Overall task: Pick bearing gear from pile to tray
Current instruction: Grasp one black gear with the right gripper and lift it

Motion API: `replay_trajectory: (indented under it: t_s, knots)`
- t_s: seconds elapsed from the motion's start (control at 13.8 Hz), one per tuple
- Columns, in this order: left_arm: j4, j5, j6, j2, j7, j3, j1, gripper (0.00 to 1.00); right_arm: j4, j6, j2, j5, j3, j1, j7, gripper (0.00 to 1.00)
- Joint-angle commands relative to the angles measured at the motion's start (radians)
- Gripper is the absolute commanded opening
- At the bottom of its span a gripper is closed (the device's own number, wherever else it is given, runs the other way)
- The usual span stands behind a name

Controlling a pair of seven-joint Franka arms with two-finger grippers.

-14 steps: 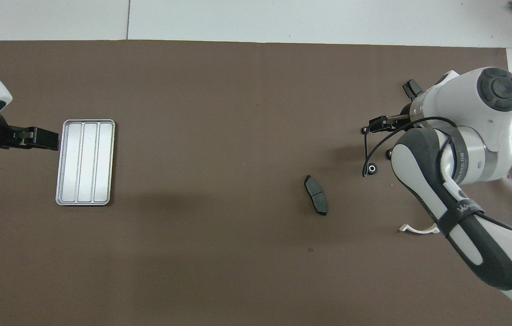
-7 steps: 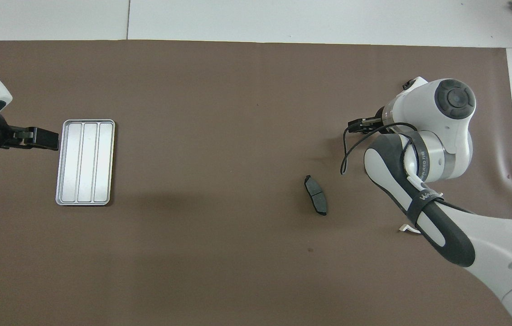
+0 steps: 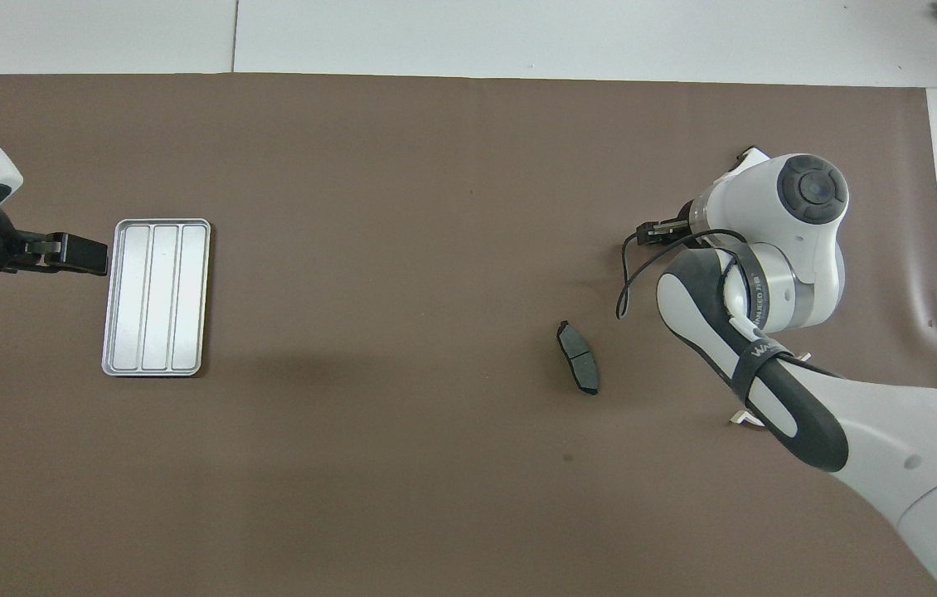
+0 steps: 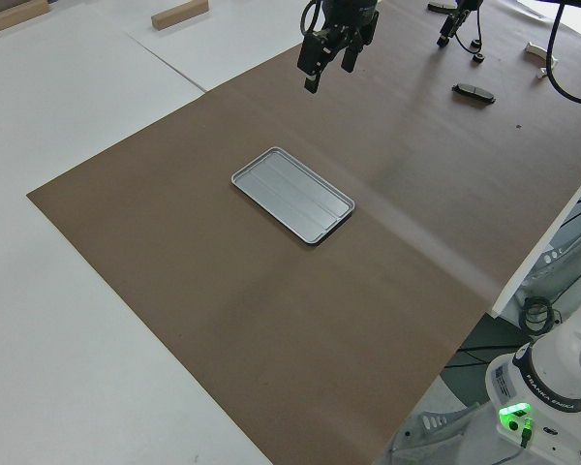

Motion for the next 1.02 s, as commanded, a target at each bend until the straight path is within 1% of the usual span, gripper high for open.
replay_trajectory:
  t_s: [0.0,0.15,0.22,0.36,0.44,0.65,0.73,0.94]
  knots:
    - [-0.049,0.018,0.018,-0.037,0.005,-0.007,0.010,1.00,0.005,0.016,0.010,0.006,0.002,-0.008,-0.019,0.43]
    - [-0.058,0.018,0.021,-0.040,0.008,-0.007,0.009,1.00,0.005,0.017,0.011,0.006,0.002,-0.008,-0.018,0.42]
    - [-0.062,0.018,0.019,-0.043,0.006,-0.007,0.009,1.00,0.005,0.017,0.011,0.006,0.002,-0.008,-0.018,0.36]
    - [-0.072,0.018,0.021,-0.045,0.006,-0.007,0.009,1.00,0.005,0.017,0.010,0.006,0.002,-0.006,-0.018,0.06]
    - [-0.073,0.017,0.022,-0.049,0.006,-0.007,0.010,1.00,0.005,0.016,0.010,0.006,0.002,-0.004,-0.018,0.00]
    - [-0.078,0.018,0.036,-0.049,0.000,-0.007,0.009,1.00,0.008,0.005,-0.009,0.007,0.003,-0.001,-0.005,0.00]
    - [-0.078,0.017,0.037,-0.049,0.000,-0.007,0.007,1.00,0.008,-0.002,-0.029,0.007,0.006,0.002,0.023,0.00]
    - [-0.084,0.017,0.065,-0.049,-0.005,-0.007,-0.005,1.00,0.044,-0.073,-0.053,0.009,0.005,0.081,0.145,0.00]
